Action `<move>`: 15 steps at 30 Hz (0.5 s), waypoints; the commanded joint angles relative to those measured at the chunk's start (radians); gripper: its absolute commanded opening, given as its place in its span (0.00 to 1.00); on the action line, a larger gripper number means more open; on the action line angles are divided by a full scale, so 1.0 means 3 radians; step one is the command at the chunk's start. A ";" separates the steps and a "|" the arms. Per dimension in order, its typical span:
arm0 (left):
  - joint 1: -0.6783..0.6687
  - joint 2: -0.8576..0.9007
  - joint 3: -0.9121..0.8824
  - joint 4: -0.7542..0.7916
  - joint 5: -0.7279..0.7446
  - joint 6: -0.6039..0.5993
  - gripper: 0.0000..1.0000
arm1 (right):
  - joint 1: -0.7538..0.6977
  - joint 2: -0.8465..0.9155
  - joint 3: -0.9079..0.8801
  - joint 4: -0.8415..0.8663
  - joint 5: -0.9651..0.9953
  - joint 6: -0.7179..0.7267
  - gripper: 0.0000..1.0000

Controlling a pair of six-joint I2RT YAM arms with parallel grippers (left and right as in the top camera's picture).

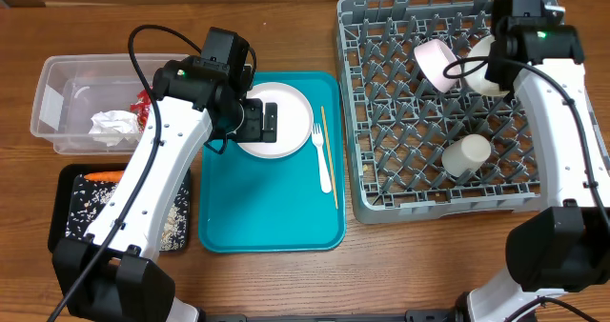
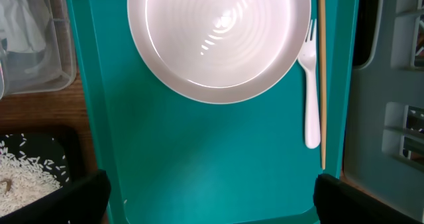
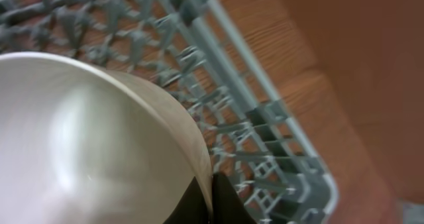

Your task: Sort waste into correct bins and load items into the dishwasher

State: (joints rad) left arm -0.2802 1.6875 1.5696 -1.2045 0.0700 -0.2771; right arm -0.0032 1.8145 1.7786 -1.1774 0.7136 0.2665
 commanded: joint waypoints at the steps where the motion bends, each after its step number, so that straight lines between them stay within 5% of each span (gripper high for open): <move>1: 0.0017 0.0001 -0.0011 0.0004 0.0001 0.0038 1.00 | 0.0116 -0.0076 0.0090 0.0060 0.0758 0.0286 0.04; 15: 0.0017 0.0001 -0.0011 0.0005 0.0001 0.0038 1.00 | 0.1151 -0.0051 0.0027 0.1066 0.1507 -0.0436 0.04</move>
State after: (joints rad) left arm -0.2802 1.6875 1.5696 -1.2045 0.0700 -0.2771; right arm 0.3149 1.8145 1.7782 -0.8917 1.0679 0.2115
